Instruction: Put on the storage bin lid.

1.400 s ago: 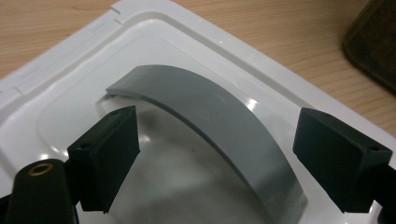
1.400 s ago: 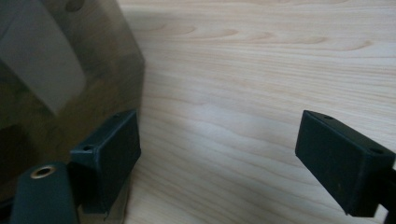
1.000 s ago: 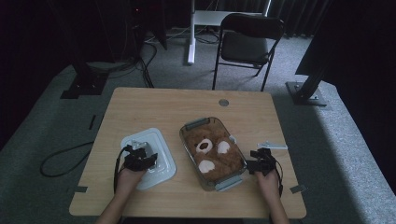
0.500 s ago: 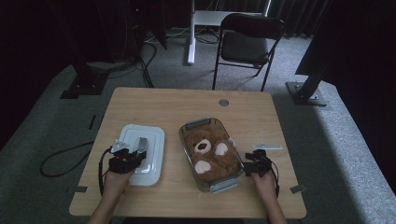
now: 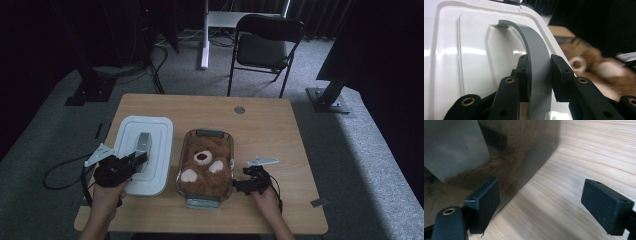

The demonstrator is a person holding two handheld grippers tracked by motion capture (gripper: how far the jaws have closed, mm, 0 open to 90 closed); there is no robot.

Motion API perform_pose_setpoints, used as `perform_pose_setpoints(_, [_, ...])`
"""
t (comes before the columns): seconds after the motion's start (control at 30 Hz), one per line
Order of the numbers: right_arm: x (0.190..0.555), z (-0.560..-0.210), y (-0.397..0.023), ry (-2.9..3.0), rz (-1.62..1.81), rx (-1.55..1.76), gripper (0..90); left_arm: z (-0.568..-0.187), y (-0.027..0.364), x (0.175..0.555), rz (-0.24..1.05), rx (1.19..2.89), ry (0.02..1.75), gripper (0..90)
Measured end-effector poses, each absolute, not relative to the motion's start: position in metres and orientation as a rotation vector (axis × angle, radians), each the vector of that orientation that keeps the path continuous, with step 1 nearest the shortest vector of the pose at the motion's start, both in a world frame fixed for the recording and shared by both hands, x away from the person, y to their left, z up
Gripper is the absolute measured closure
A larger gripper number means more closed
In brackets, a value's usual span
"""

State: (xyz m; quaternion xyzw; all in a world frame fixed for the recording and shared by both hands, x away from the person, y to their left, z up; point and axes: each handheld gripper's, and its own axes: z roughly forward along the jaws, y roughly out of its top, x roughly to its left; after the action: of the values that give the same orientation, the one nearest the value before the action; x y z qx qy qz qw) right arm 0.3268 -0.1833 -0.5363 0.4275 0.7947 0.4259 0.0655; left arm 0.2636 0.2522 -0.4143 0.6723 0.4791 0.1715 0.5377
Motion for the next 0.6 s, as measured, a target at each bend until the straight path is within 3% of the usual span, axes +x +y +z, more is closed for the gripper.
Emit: perform_pose_setpoints(0.6, [0.322, -0.533, -0.140, 2.482, 1.267, 1.178, 13.4, -0.402, 0.177, 0.276, 0.216, 1.731, 0.903, 71.3])
